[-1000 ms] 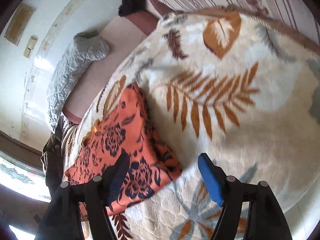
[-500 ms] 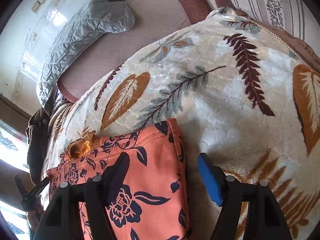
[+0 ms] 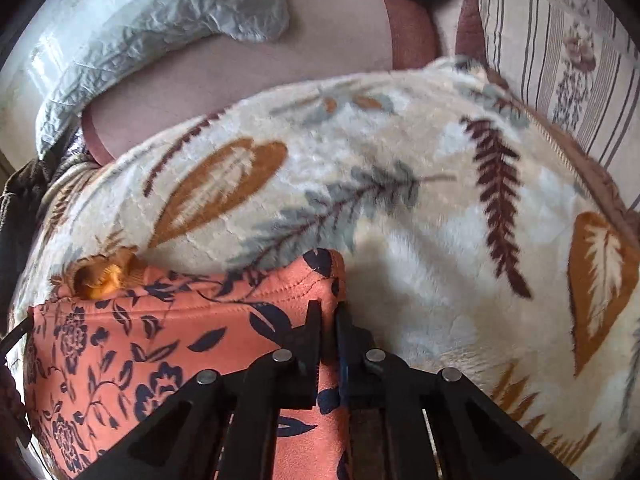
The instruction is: Fold small clothes
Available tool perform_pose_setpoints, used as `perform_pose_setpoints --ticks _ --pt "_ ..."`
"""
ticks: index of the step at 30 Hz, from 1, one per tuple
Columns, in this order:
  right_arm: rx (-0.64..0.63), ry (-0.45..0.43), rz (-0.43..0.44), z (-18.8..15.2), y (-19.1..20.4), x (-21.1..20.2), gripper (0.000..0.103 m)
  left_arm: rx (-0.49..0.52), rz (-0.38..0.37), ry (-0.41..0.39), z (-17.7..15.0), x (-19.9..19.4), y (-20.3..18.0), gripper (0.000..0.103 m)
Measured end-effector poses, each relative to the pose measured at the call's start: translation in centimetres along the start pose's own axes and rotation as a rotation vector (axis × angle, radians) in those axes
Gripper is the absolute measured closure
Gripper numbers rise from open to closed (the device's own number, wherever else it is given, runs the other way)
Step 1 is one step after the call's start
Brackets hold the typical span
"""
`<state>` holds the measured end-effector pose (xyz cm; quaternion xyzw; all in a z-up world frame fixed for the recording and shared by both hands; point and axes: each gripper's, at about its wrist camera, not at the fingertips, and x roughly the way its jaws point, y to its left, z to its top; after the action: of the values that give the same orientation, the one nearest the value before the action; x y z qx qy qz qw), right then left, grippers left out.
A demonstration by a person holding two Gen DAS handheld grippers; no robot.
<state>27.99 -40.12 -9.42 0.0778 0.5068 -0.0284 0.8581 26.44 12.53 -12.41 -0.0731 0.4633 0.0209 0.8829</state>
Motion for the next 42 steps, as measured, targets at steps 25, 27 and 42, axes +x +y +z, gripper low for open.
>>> perform_pose_setpoints --ticks 25,27,42 --pt "0.277 -0.082 0.463 -11.4 -0.4 -10.9 0.01 -0.047 0.03 -0.069 -11.7 -11.7 0.5 0.041" --pt "0.252 -0.085 0.48 -9.9 0.4 -10.6 0.01 -0.023 0.037 -0.063 -11.9 -11.5 0.2 0.041" --pt "0.435 -0.01 0.553 1.2 -3.2 -0.4 0.01 0.024 0.001 -0.01 -3.0 -4.9 -0.7 0.038"
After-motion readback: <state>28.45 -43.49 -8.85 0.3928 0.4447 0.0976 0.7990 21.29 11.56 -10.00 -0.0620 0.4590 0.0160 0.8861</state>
